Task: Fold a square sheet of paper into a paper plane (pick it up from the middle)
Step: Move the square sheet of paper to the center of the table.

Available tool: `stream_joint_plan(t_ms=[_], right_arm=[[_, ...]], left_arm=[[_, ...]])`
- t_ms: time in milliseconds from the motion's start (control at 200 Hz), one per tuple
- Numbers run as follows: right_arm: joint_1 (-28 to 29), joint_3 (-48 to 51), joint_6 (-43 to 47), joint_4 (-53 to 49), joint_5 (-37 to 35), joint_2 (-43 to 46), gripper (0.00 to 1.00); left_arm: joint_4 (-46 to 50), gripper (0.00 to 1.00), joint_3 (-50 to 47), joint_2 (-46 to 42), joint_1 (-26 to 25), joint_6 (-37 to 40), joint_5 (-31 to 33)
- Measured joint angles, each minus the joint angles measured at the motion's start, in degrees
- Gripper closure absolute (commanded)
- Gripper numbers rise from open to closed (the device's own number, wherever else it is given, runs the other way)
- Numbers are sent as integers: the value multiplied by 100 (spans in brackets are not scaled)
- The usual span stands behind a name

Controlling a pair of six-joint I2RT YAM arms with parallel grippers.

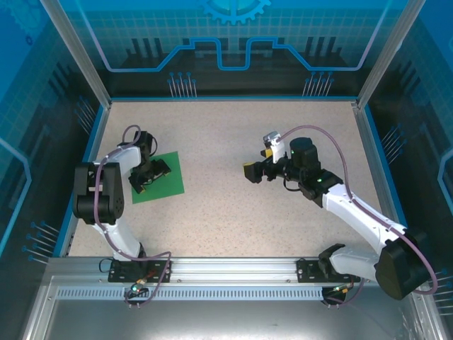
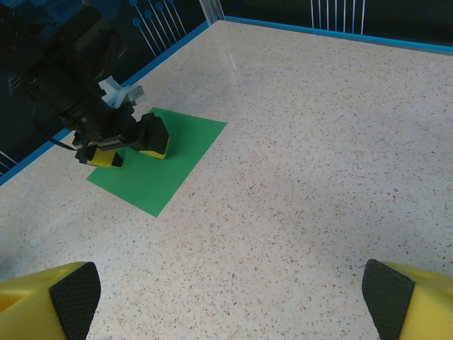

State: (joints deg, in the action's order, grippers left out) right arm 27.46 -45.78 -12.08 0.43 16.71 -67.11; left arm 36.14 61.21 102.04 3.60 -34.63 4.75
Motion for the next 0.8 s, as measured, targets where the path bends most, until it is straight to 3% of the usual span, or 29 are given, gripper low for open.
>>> stream_joint_plan(t_ms=[715,800], right_arm=[[111,0,-61,-133,0,-122,1],[114,0,-61,-127,2,-61,1]], left_arm=[[-26,1,-96,-94,-616,-149,37],[-2,5,-127,-127,-721,-201,125]])
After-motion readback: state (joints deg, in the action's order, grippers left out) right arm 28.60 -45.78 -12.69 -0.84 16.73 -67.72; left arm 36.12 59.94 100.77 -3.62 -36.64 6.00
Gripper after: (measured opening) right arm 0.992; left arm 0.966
